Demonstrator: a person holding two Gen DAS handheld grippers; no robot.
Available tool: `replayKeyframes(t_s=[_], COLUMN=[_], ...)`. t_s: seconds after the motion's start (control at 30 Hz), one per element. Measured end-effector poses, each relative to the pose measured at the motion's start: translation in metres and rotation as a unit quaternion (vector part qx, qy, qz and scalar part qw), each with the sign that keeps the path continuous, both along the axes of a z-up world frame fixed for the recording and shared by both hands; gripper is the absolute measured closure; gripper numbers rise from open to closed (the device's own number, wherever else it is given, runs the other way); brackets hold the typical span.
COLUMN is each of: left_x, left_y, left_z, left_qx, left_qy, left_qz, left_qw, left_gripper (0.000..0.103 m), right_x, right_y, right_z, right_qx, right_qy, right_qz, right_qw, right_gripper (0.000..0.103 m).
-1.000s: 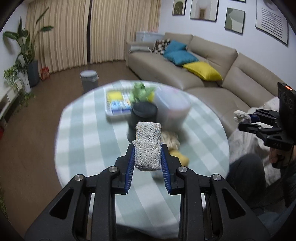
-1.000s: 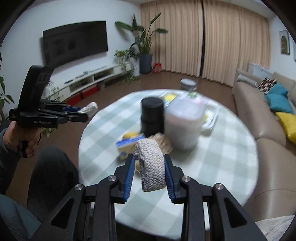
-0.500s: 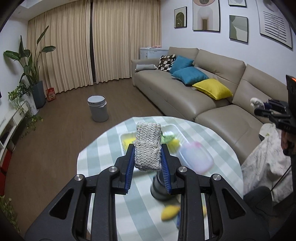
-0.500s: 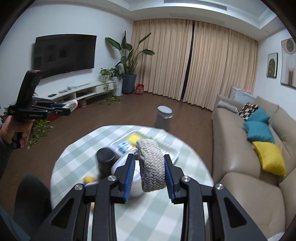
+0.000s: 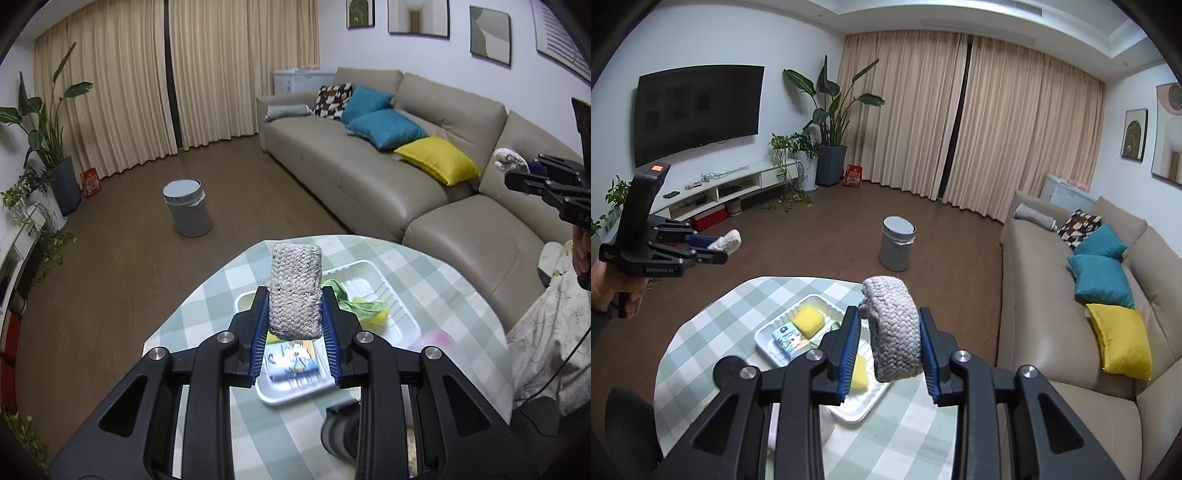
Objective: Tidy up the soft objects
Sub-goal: 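Carry both white knitted scrubbers over the white tray with both tools, then release the scrubber into the tray while the right tool releases its scrubber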
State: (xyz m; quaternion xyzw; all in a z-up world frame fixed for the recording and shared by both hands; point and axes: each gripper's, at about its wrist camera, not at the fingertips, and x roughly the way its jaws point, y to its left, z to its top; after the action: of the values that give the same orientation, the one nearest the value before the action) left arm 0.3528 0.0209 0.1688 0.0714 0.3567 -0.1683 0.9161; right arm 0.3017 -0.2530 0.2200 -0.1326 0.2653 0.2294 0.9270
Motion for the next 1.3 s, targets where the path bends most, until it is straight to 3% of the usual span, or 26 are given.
replayKeyframes(t_s=[0.2, 0.37, 0.67, 0.97, 1.17, 1.3], left_x=[0.052, 0.090, 0.124, 0.134, 0.135, 0.137], left_y=[-0.007, -0.012, -0.036, -0.044, -0.047, -0.050], left_z=[-0.034, -0.084, -0.158, -0.190, -0.198, -0.202], left_qx=[0.001, 0.005, 0.030, 0.036, 0.046, 0.050], left_qy=[0.038, 0.088, 0.142, 0.167, 0.170, 0.171], left_qz=[0.001, 0.000, -0.020, -0.019, -0.015, -0.009], left_qw=[0.9993, 0.9961, 0.9892, 0.9851, 0.9842, 0.9839], left_gripper=[0.078, 0.078, 0.078, 0.078, 0.077, 0.077], right_x=[0.063, 0.111, 0.172, 0.187, 0.187, 0.188], right_y=[0.016, 0.031, 0.063, 0.065, 0.075, 0.074], right_z=[-0.028, -0.068, -0.173, -0.237, -0.265, -0.270], right_qx=[-0.008, -0.017, -0.065, -0.093, -0.125, -0.114], right_qy=[0.035, 0.078, 0.165, 0.224, 0.245, 0.247], right_qz=[-0.004, -0.005, -0.004, 0.005, 0.014, 0.010], right_qw=[0.999, 0.997, 0.984, 0.970, 0.961, 0.962], right_gripper=[0.070, 0.070, 0.070, 0.070, 0.069, 0.068])
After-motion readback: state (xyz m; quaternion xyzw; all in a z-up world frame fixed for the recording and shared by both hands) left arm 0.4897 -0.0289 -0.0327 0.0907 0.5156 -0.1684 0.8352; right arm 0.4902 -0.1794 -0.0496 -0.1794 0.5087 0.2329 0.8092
